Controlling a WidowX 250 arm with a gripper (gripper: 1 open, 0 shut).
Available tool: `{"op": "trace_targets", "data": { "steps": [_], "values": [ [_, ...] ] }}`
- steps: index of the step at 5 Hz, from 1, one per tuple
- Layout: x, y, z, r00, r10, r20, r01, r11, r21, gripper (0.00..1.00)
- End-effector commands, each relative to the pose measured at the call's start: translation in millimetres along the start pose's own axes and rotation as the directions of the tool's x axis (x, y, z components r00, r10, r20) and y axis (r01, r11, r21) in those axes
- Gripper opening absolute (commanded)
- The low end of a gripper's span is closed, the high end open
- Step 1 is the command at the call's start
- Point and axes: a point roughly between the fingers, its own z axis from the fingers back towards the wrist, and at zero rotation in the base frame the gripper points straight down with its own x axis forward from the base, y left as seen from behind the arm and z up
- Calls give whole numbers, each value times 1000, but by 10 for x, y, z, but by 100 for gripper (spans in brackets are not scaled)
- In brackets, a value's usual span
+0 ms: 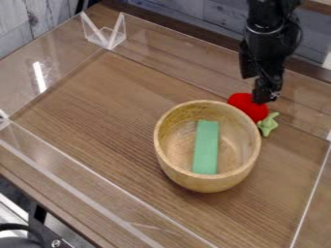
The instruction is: Move the red object to the left side of the table
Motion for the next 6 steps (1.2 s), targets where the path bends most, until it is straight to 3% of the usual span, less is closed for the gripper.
{"op": "trace_targets", "data": {
  "steps": [1,2,3,4,5,6],
  "values": [
    [18,-2,-30,1000,1,20,-1,1000,-6,100],
    [-5,-18,-123,1000,6,10,-5,1000,-22,0],
    [-24,24,-4,999,26,23,-26,1000,4,0],
    [-37,100,282,997,64,44,-66,996,65,0],
    [-131,270,599,989,131,63,-139,980,139,0],
    [-271,437,848,976,203,77,-215,956,199,0]
  ]
}}
